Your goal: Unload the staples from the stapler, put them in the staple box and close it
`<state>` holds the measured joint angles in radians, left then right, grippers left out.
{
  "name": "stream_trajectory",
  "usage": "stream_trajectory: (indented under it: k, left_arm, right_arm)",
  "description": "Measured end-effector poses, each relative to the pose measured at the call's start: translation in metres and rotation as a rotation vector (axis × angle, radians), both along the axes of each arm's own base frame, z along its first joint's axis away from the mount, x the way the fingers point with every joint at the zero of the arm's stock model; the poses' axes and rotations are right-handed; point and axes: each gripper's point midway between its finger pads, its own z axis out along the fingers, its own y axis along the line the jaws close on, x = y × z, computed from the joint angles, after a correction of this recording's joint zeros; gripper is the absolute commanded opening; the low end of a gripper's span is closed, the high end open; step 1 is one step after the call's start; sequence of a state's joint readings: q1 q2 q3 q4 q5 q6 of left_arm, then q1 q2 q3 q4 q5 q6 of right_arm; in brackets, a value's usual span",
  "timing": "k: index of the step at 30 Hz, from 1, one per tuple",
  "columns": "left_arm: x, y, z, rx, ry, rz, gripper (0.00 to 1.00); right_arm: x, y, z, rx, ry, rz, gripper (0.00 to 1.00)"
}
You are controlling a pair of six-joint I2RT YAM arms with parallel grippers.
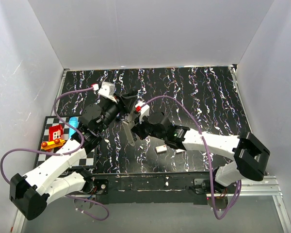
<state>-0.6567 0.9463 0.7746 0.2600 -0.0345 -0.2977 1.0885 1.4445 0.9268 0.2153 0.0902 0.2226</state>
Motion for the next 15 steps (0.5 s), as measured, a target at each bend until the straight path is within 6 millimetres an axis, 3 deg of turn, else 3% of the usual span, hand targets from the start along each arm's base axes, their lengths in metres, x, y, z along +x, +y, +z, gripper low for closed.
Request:
stream_trajectory:
  k: [15]
  left_arm:
    - [0.040,-0.010,-0.048,0.057,0.088,0.087,0.00]
  right_arm:
    - [0.003,0.003,-0.026,0.018,0.043,-0.020,0.01]
